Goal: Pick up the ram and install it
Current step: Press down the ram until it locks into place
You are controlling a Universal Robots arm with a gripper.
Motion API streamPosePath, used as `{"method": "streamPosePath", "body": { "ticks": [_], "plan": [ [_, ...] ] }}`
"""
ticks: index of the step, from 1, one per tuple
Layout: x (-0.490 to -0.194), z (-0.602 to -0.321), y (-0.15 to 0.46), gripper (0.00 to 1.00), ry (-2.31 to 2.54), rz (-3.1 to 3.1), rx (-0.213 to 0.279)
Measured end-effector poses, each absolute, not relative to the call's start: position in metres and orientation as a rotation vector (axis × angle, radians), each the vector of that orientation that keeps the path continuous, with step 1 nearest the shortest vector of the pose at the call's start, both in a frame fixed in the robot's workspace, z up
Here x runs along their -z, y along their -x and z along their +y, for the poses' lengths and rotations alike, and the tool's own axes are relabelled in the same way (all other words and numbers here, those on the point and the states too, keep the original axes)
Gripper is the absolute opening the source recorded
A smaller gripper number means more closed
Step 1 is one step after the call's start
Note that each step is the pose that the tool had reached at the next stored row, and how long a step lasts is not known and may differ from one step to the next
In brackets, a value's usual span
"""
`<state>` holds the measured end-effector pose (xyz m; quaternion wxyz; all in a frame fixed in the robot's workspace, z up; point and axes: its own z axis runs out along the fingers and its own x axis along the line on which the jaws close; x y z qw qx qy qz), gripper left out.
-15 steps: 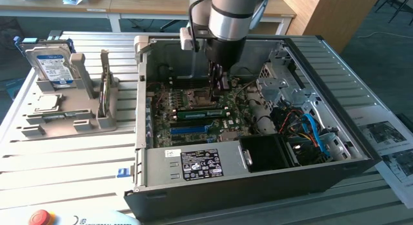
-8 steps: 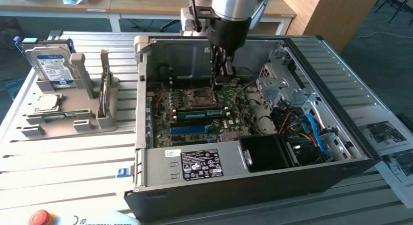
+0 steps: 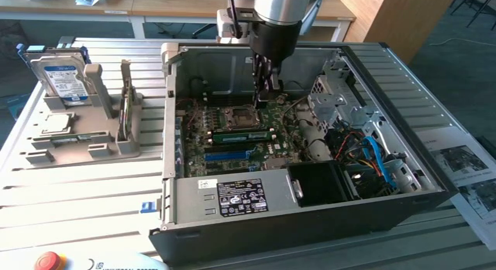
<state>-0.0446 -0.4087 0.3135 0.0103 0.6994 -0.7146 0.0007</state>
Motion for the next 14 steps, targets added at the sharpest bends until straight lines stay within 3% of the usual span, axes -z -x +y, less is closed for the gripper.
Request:
{"method": "streamPosePath", "body": {
  "ticks": [7, 9, 14],
  "plan": [
    [-0.3135, -0.4087, 0.0446, 0.23, -2.183, -2.23, -0.002],
    [-0.3135, -0.4087, 0.0446, 0.1, -2.183, -2.23, -0.002],
    [-0.3135, -0.4087, 0.0446, 0.1, -2.183, -2.23, -0.002]
  ]
}}
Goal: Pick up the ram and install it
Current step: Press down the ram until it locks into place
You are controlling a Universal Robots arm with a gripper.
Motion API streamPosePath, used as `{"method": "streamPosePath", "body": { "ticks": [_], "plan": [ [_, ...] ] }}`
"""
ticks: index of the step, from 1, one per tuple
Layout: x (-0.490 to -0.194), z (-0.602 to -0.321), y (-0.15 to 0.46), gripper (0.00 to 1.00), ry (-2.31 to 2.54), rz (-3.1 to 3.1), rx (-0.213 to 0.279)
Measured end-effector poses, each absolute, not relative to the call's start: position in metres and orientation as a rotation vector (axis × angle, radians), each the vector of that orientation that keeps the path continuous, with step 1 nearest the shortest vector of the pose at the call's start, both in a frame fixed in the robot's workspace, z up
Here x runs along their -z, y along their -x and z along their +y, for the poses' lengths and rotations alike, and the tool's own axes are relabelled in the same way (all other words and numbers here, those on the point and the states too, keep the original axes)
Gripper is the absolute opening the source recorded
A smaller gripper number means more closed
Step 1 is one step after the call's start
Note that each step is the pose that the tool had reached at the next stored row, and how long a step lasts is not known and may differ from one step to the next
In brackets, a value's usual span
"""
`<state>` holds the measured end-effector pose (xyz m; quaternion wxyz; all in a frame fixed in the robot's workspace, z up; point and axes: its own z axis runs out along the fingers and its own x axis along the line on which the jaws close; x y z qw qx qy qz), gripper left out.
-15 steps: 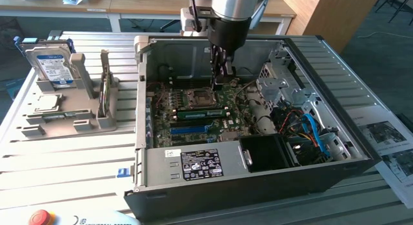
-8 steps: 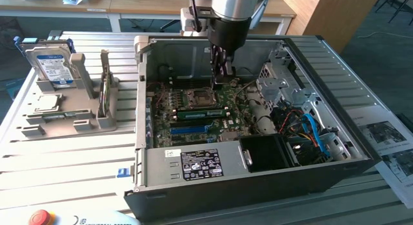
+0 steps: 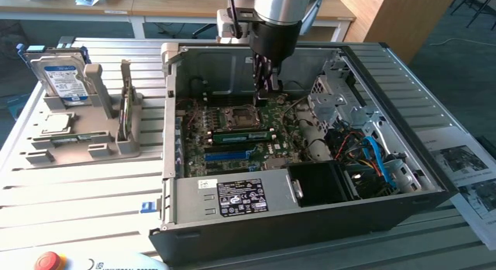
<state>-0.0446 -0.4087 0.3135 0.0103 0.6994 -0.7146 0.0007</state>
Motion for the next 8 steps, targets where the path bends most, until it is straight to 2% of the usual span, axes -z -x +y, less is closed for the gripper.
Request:
{"method": "streamPosePath", "body": {
  "ticks": [8],
  "plan": [
    [-0.3136, -0.4087, 0.0446, 0.1, -2.183, -2.23, -0.002]
  ]
}}
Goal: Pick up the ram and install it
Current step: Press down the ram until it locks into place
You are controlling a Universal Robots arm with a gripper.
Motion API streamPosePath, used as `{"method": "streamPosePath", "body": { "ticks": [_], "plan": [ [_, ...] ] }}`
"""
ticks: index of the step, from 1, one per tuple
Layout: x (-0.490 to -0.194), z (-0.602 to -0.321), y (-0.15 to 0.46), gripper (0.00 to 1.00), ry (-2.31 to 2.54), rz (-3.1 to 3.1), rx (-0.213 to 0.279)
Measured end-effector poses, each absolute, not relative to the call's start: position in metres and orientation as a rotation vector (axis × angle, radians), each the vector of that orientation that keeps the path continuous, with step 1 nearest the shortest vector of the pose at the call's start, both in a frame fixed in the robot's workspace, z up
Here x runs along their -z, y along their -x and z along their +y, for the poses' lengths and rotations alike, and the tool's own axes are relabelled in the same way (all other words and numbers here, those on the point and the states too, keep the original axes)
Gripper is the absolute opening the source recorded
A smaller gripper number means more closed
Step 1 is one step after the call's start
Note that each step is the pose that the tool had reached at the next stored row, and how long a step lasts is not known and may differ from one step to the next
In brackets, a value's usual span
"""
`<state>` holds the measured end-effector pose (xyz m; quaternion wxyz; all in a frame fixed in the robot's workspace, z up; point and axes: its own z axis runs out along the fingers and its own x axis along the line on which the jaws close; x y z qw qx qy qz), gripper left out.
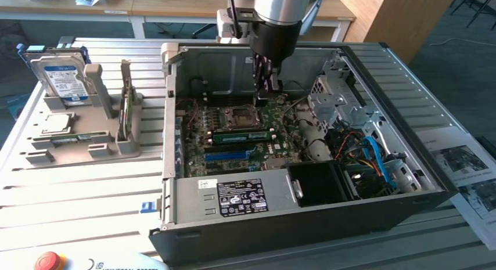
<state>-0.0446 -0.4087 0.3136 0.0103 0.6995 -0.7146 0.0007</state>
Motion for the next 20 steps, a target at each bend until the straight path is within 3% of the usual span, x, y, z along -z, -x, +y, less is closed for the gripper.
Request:
{"method": "streamPosePath", "body": {
  "ticks": [20],
  "plan": [
    [-0.314, -0.411, 0.004, 0.1, -2.175, -2.222, 0.016]
  ]
}}
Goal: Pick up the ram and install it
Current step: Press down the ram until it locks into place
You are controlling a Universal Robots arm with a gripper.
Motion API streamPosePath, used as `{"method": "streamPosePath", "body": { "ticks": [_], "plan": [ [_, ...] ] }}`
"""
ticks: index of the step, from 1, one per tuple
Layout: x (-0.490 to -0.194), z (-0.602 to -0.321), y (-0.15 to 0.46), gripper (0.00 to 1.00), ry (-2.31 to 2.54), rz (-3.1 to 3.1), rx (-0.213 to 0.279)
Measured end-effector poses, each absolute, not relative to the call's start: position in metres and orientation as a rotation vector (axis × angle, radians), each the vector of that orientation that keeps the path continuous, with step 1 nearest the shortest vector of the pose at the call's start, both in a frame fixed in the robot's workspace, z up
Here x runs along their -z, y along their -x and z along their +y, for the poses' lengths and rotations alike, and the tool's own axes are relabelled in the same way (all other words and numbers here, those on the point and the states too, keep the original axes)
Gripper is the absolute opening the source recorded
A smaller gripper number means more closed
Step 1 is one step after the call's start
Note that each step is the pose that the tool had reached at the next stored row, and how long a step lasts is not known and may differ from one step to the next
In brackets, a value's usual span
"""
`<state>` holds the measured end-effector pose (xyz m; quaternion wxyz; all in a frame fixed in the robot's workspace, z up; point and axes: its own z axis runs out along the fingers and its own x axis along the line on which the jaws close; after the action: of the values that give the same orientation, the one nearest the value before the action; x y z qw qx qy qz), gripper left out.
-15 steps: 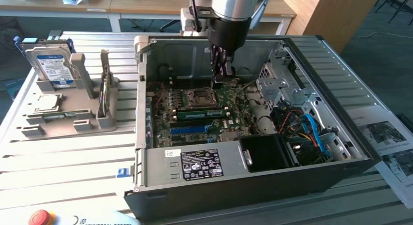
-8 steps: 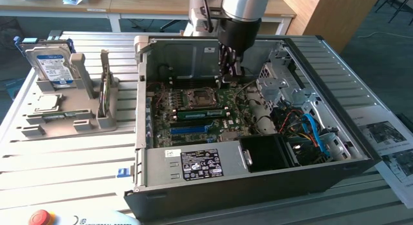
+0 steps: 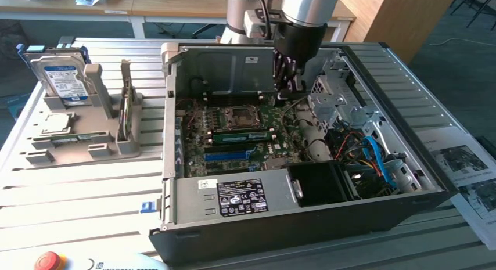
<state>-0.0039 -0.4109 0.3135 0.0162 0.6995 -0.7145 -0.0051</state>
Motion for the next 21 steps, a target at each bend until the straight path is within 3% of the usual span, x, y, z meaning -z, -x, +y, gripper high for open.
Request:
{"method": "streamPosePath", "body": {
  "ticks": [21],
  "plan": [
    [-0.283, -0.411, 0.004, 0.1, -2.175, -2.222, 0.015]
  ]
}}
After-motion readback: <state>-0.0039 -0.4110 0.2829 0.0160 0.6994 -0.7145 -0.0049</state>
